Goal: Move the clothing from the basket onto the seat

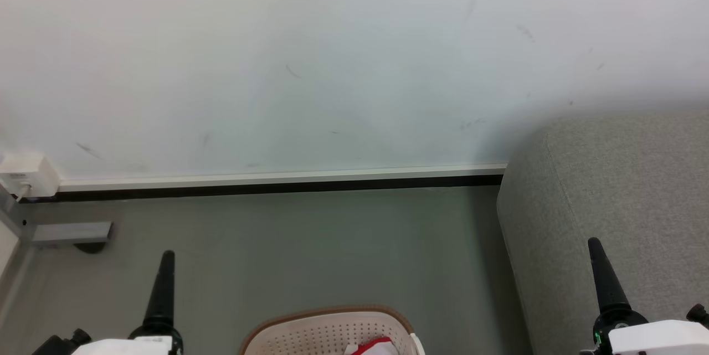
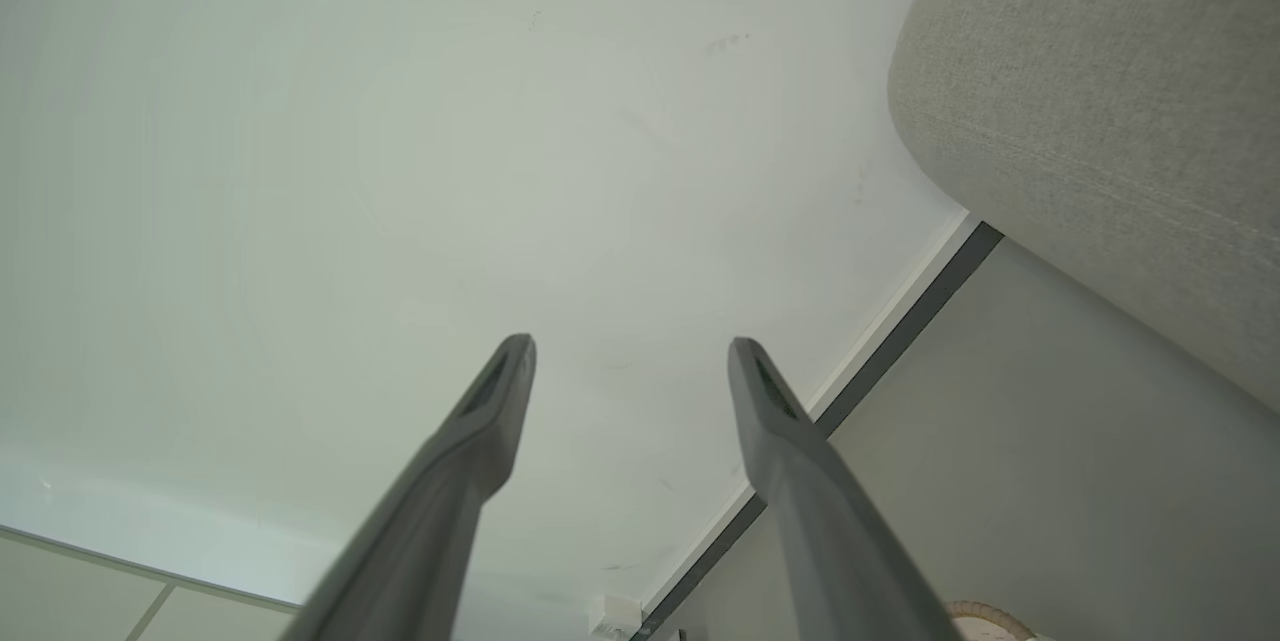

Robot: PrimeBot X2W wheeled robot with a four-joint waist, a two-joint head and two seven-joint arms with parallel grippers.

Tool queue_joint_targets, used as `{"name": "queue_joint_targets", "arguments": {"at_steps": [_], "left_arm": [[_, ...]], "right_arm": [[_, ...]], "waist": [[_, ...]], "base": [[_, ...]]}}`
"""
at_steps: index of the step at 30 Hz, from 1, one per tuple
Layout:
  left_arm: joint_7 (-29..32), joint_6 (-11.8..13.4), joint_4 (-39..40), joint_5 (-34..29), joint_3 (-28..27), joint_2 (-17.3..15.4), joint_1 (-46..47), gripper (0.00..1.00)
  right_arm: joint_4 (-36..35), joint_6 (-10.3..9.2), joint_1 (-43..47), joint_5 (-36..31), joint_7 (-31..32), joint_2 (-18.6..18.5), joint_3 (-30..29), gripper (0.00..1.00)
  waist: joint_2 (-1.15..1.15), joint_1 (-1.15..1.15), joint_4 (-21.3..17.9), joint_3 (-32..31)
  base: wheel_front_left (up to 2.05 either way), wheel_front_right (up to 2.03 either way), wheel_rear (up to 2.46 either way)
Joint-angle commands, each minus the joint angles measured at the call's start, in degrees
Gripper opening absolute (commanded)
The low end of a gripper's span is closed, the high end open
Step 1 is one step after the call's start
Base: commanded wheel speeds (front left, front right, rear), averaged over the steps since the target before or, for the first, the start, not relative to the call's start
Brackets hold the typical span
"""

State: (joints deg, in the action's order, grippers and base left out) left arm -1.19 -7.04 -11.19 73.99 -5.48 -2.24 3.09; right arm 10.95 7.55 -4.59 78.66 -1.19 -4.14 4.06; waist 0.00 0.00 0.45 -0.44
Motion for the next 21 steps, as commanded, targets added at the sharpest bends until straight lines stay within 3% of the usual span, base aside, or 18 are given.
{"name": "queue_joint_targets", "arguments": {"at_steps": [1, 9, 21], "left_arm": [[-0.46, -0.20, 1.18, -1.74, -0.05, -0.35, 0.25, 1.00], [-2.17, -0.05, 2.50, -12.71, 0.00, -0.42, -0.53, 1.00], [-4.40, 3.33, 3.98, -29.13, 2.15, -0.51, -1.66, 1.00]], "right_arm": [[-1.17, -0.03, -1.57, -1.25, -0.44, -0.89, 0.42, 1.00], [-1.76, -0.04, -1.85, -10.13, -2.14, -1.21, 2.05, 1.00], [-0.77, -0.05, -1.90, -25.79, -4.38, -2.02, 4.76, 1.00]], "waist": [[0.00, 0.00, 0.01, -0.03], [0.00, 0.00, 0.18, -0.22], [0.00, 0.00, 0.27, -0.56]], "base": [[0.00, 0.00, 0.00], [0.00, 0.00, 0.00], [0.00, 0.00, 0.00]]}}
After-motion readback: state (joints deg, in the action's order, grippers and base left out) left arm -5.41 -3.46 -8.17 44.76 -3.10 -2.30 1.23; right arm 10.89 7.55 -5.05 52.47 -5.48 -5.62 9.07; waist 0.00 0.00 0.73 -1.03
